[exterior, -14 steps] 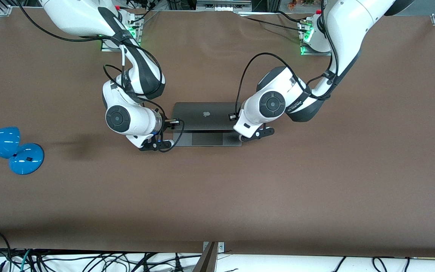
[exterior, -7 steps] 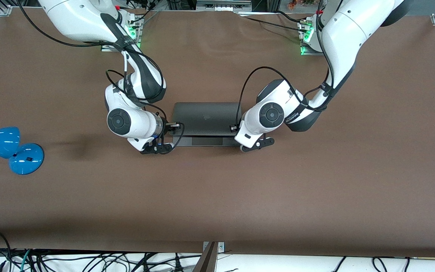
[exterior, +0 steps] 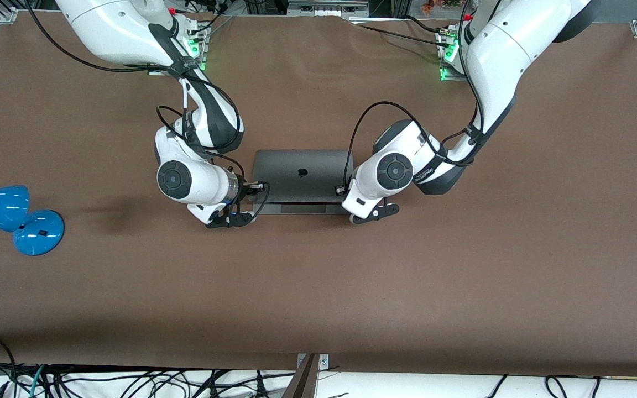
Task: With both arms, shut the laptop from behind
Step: 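Press the screen down with both grippers until the lid shuts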
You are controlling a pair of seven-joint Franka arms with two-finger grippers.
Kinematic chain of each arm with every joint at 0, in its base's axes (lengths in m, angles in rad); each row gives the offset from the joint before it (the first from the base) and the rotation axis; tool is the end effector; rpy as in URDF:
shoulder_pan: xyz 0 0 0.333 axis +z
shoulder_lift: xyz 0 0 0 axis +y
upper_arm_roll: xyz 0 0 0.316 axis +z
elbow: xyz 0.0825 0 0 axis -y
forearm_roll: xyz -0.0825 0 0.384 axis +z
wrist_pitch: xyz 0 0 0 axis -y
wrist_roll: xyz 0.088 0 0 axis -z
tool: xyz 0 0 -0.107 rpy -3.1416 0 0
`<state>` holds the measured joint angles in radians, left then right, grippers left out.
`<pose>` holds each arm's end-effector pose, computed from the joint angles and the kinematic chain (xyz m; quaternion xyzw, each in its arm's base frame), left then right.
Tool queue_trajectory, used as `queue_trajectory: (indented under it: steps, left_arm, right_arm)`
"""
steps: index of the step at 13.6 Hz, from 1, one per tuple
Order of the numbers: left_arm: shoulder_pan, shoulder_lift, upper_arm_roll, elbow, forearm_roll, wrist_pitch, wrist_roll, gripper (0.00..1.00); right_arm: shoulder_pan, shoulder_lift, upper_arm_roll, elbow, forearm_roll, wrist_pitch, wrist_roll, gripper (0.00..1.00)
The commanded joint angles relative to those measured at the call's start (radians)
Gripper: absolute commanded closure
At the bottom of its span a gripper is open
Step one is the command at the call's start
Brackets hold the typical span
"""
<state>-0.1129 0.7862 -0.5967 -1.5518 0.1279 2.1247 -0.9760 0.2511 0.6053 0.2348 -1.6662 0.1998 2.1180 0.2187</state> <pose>0.5675 -0.3971 0.2385 0.9748 0.1564 -0.1414 0.0735 0.5931 0.3050 0.2534 -0.9847 -0.0587 0.1174 0.1150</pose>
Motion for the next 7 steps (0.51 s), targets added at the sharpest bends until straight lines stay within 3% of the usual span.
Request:
queue_trajectory:
  steps: [1, 7]
  left_arm:
    - [-0.036, 0.031, 0.027, 0.047, 0.033, 0.003, -0.01, 1.0]
    - [-0.062, 0.067, 0.055, 0.081, 0.033, 0.014, -0.009, 1.0]
  right_arm:
    - [-0.003, 0.025, 0.0, 0.0, -0.007, 0.032, -0.024, 1.0]
    - [-0.001, 0.053, -0.002, 0.0, -0.008, 0.075, -0.045, 1.0]
